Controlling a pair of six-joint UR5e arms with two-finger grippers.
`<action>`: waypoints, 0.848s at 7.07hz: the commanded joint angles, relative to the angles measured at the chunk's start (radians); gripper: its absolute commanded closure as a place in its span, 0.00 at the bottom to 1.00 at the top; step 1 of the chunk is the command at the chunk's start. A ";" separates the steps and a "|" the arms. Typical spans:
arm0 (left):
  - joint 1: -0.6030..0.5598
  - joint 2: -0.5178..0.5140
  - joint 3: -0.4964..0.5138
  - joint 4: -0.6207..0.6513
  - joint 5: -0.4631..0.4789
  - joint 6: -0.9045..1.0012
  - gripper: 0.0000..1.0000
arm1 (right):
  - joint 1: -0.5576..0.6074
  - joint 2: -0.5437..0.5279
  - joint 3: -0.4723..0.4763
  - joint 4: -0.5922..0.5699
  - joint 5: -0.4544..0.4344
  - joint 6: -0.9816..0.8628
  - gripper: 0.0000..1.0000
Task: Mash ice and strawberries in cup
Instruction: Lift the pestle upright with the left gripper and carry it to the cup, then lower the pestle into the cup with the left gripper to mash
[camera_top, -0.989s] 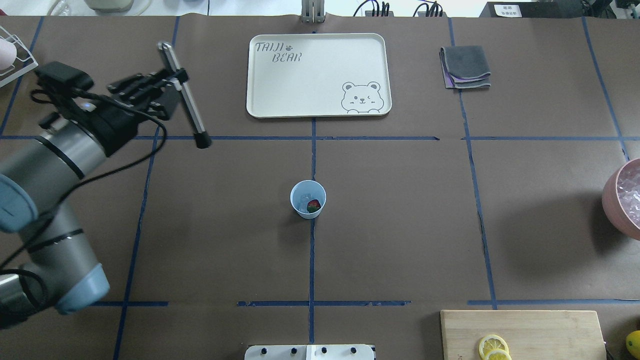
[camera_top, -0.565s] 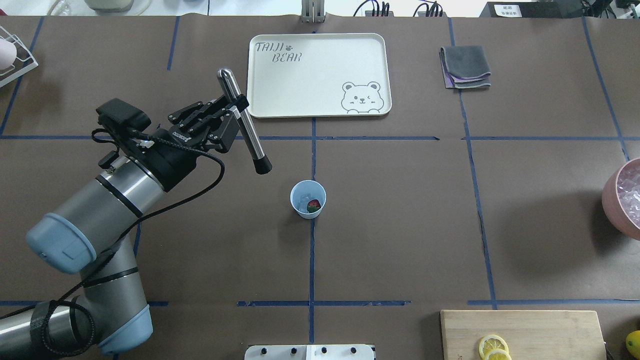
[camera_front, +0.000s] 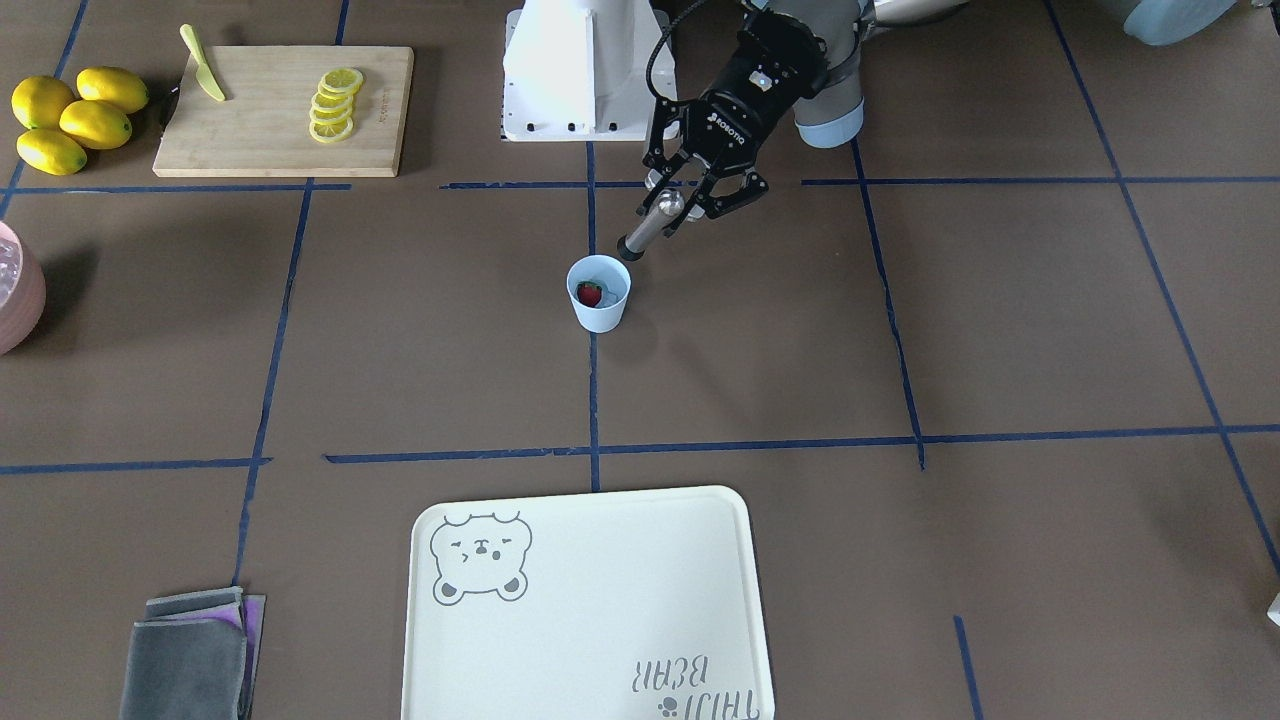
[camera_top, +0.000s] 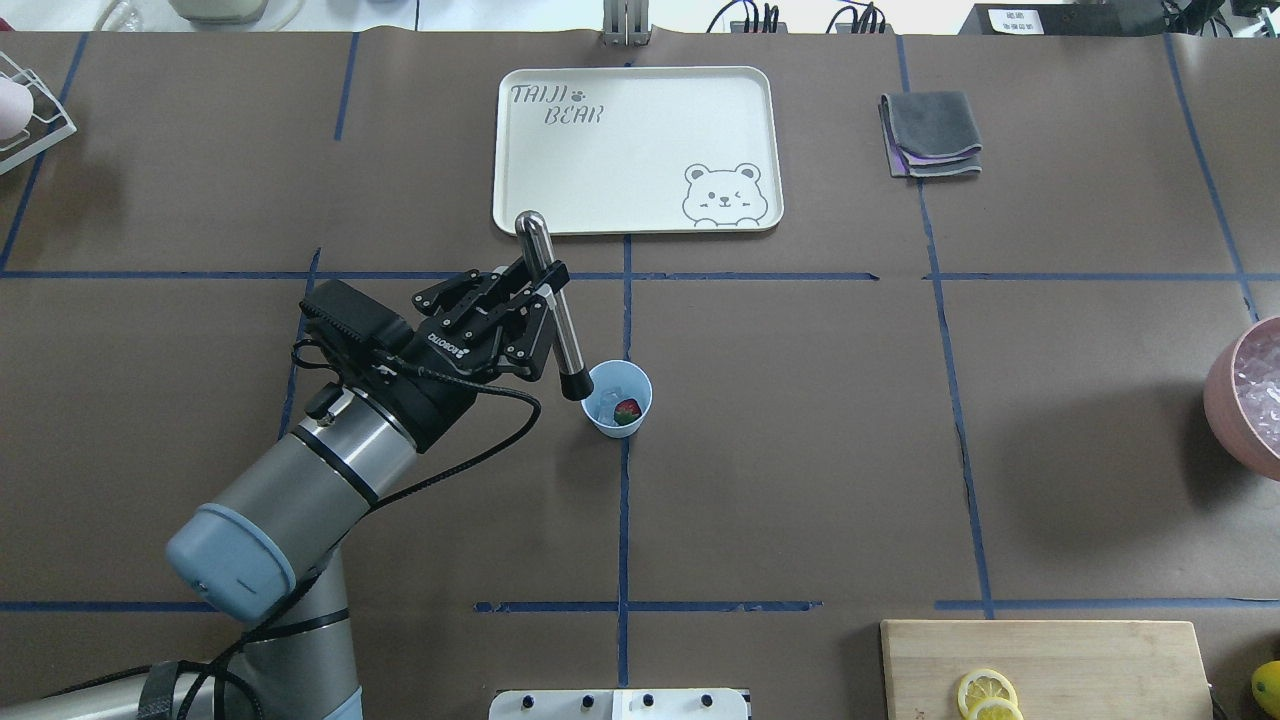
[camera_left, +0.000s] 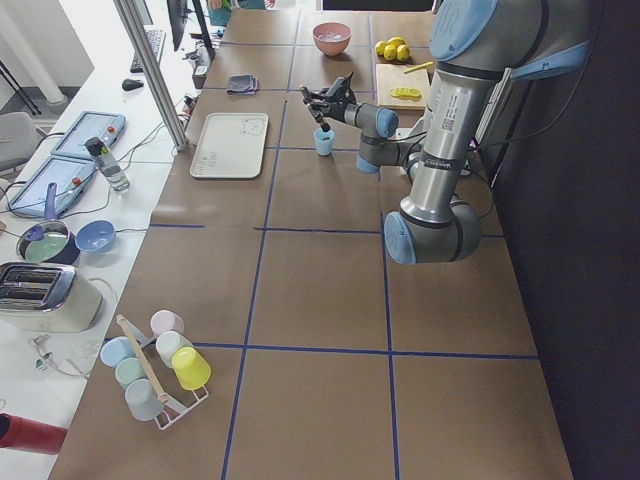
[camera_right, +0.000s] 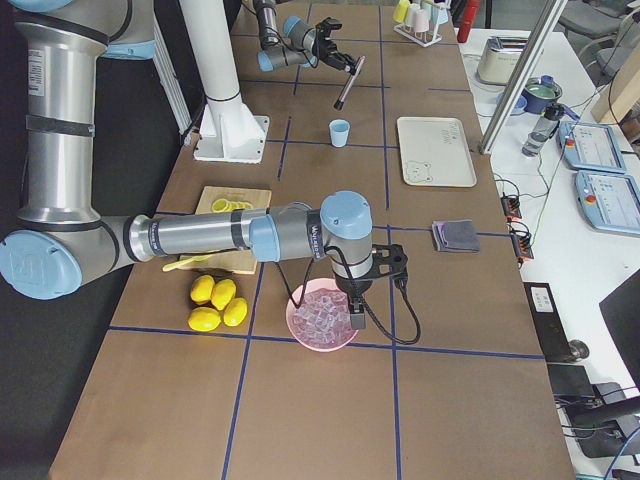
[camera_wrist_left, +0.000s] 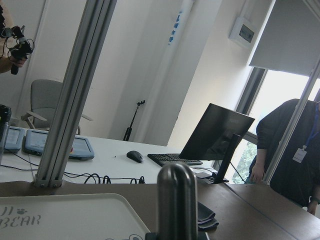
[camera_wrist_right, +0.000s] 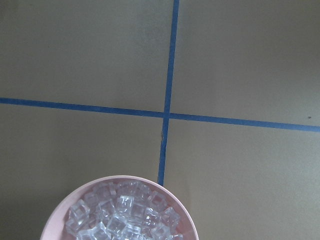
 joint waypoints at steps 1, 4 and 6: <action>0.008 -0.027 0.023 0.004 0.024 0.055 1.00 | -0.001 0.000 0.001 0.001 0.000 -0.002 0.00; 0.011 -0.057 0.015 0.007 0.139 0.217 1.00 | -0.002 0.000 -0.001 0.000 -0.005 -0.002 0.00; 0.071 -0.074 0.024 0.007 0.170 0.216 1.00 | -0.002 0.000 -0.002 0.000 -0.005 -0.002 0.00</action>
